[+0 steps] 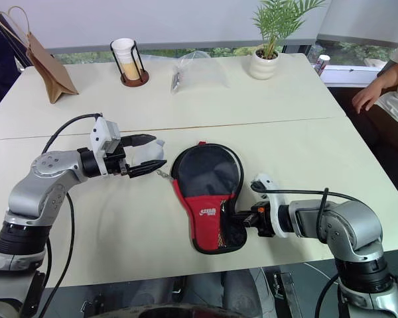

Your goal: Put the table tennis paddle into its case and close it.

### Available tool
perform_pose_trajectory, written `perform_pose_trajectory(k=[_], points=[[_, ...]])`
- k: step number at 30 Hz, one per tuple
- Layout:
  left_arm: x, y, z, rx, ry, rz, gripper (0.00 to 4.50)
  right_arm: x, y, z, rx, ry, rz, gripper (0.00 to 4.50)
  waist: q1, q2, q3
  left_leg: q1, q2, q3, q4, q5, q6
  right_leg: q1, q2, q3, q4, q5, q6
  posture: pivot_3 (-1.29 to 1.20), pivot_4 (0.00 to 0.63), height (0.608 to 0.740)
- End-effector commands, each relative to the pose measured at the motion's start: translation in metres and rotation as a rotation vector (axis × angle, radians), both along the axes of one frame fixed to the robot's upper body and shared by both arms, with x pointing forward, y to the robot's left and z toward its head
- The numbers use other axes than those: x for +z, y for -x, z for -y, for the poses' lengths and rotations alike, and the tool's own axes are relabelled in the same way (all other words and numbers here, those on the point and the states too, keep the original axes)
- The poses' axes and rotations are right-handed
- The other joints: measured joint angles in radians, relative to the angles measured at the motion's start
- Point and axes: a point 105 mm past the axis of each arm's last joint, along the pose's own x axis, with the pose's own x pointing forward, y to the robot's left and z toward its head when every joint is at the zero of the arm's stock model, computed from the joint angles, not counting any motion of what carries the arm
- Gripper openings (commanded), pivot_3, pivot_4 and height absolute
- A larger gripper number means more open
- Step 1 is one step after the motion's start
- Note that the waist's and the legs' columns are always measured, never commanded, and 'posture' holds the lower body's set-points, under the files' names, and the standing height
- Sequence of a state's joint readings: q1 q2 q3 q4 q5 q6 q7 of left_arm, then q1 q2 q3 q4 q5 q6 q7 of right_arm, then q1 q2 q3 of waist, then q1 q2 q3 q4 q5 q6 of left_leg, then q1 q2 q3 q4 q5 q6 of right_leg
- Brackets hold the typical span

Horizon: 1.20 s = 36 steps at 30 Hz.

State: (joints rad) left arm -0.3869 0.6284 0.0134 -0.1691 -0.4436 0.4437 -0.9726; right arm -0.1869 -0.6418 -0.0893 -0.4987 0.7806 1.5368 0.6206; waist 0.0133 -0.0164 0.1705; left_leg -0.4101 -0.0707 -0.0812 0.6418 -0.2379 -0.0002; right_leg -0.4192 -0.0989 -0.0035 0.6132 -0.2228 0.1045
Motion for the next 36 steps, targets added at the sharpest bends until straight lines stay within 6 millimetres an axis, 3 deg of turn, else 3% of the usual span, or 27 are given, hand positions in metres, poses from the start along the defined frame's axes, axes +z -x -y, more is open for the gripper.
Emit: perform_pose_trajectory(k=[1, 5, 8, 11, 15, 16, 18, 20, 22, 24, 26, 30, 36], points=[[0.009, 0.0, -0.004, -0.009, -0.025, 0.046, 4.01, -0.005, 0.008, 0.005, -0.01, 0.023, -0.058, 0.04, 0.0, 0.0, 0.0, 0.0, 0.0, 0.0, 0.0, 0.0, 0.0, 0.0, 0.0, 0.0, 0.0, 0.0, 0.0, 0.0, 0.15, 0.74], [0.01, -0.003, -0.008, -0.004, -0.033, 0.049, 4.01, 0.005, -0.008, 0.009, -0.06, -0.002, 0.003, 0.04, 0.0, 0.0, 0.0, 0.0, 0.0, 0.0, 0.0, 0.0, 0.0, 0.0, 0.0, 0.0, 0.0, 0.0, 0.0, 0.0, 0.15, 0.74], [0.01, -0.004, -0.009, -0.002, -0.038, 0.052, 4.01, 0.015, -0.019, 0.01, -0.082, -0.035, 0.053, 0.97, 0.0, 0.0, 0.0, 0.0, 0.0, 0.0, 0.0, 0.0, 0.0, 0.0, 0.0, 0.0, 0.0, 0.0, 0.0, 0.0, 0.15, 0.74], [0.01, -0.004, -0.01, 0.0, -0.042, 0.053, 4.01, 0.02, -0.029, 0.017, -0.124, -0.026, 0.079, 2.44, -0.001, 0.0, 0.0, 0.0, 0.0, 0.0, 0.0, 0.0, 0.0, 0.0, 0.0, 0.0, 0.0, 0.0, 0.0, 0.0, 0.15, 0.74], [0.011, -0.005, -0.015, 0.009, -0.065, 0.059, 4.01, 0.031, -0.045, 0.052, -0.181, 0.047, 0.174, 4.35, 0.002, 0.001, 0.001, 0.0, -0.001, 0.001, 0.0, 0.0, 0.0, 0.0, -0.001, 0.0, 0.0, 0.0, 0.0, 0.0, 0.15, 0.74], [0.013, -0.006, -0.017, 0.014, -0.072, 0.066, 4.01, 0.036, -0.046, 0.057, -0.161, 0.076, 0.202, 4.48, 0.002, 0.001, 0.001, 0.0, -0.001, 0.001, 0.0, 0.0, 0.0, 0.0, -0.001, 0.0, 0.0, 0.0, 0.0, 0.0, 0.15, 0.74], [0.017, -0.009, -0.022, 0.033, -0.089, 0.091, 4.01, 0.059, -0.057, 0.063, -0.117, 0.099, 0.324, 4.48, 0.001, 0.002, 0.002, 0.0, -0.002, 0.001, 0.0, 0.0, 0.0, 0.0, -0.003, -0.001, 0.0, 0.0, 0.0, 0.0, 0.15, 0.74], [0.02, -0.013, -0.027, 0.054, -0.115, 0.113, 4.01, 0.084, -0.069, 0.056, -0.048, 0.097, 0.458, 4.48, -0.005, 0.002, 0.003, -0.001, -0.002, 0.002, 0.0, 0.0, 0.0, 0.0, -0.003, -0.001, 0.0, 0.0, 0.0, 0.0, 0.15, 0.74], [0.02, -0.016, -0.031, 0.064, -0.141, 0.125, 4.01, 0.104, -0.078, 0.037, 0.029, 0.07, 0.582, 4.48, -0.015, 0.003, 0.004, -0.001, 0.0, 0.002, 0.0, 0.0, 0.0, -0.001, -0.002, -0.001, 0.0, 0.0, 0.001, 0.0, 0.15, 0.74], [0.02, -0.019, -0.034, 0.072, -0.15, 0.128, 4.01, 0.112, -0.084, 0.025, 0.07, 0.055, 0.647, 4.48, -0.021, 0.003, 0.004, -0.001, 0.001, 0.002, -0.001, 0.0, 0.0, -0.002, 0.001, -0.001, 0.0, 0.0, 0.001, 0.0, 0.15, 0.74], [0.015, -0.024, -0.038, 0.086, -0.192, 0.135, 4.01, 0.117, -0.089, -0.003, 0.154, 0.018, 0.739, 4.48, -0.024, 0.003, 0.004, 0.0, 0.001, 0.001, -0.004, 0.0, 0.0, -0.003, 0.001, -0.001, 0.0, 0.001, 0.002, 0.0, 0.15, 0.74], [0.004, -0.03, -0.042, 0.102, -0.23, 0.12, 4.01, 0.095, -0.094, -0.048, 0.298, -0.001, 0.812, 4.48, -0.025, 0.003, 0.004, 0.0, 0.001, 0.002, -0.009, 0.001, -0.001, -0.006, 0.0, 0.0, 0.0, 0.002, 0.004, 0.0, 0.15, 0.74], [-0.009, -0.032, -0.04, 0.099, -0.24, 0.089, 4.01, 0.059, -0.106, -0.078, 0.301, -0.047, 0.799, 4.48, -0.022, 0.003, 0.004, -0.001, -0.002, 0.001, -0.009, 0.002, -0.002, -0.007, -0.001, 0.0, 0.001, 0.003, 0.004, 0.0, 0.15, 0.74]])
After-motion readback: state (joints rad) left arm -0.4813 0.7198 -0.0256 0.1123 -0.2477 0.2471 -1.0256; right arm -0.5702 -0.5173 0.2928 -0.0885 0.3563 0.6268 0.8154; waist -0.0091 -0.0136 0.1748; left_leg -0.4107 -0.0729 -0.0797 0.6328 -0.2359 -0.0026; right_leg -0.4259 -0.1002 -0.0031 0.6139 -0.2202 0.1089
